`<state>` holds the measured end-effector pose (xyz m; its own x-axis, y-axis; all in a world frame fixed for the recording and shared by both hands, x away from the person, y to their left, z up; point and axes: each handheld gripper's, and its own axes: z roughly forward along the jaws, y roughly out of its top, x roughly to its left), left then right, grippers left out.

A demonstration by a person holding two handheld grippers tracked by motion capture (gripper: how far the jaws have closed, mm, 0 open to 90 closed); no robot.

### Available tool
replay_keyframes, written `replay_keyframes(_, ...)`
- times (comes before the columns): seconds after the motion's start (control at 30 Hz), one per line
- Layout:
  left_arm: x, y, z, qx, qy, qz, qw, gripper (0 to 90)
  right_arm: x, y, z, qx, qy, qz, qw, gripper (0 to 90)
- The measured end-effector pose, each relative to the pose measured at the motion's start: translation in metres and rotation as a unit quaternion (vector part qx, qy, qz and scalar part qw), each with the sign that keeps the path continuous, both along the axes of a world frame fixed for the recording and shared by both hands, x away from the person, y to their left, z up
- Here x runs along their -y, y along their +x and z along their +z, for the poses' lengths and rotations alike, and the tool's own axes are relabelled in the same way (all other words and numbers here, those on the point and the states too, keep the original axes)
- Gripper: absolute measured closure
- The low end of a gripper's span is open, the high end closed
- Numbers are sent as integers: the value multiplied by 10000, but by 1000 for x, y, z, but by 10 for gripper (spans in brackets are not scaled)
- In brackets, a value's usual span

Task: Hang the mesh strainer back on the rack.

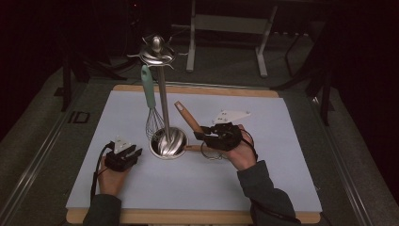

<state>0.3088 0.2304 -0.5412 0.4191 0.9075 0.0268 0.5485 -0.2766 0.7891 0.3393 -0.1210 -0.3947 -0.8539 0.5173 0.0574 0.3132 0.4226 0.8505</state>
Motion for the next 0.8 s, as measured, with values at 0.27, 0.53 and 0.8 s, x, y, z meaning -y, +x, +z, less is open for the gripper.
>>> replay_keyframes(0.27,-1,0,0,-7,-16,4,10000,664,4,1,4,37,36,-36,10000,709)
replay_keyframes(0.53,-1,0,0,-6,-57,19,10000,665,8,0,12,115,186,-73,9997,709)
replay_keyframes(0.8,-2,0,0,-5,-58,14,10000,665,7,-1,20,234,235,-31,9994,709)
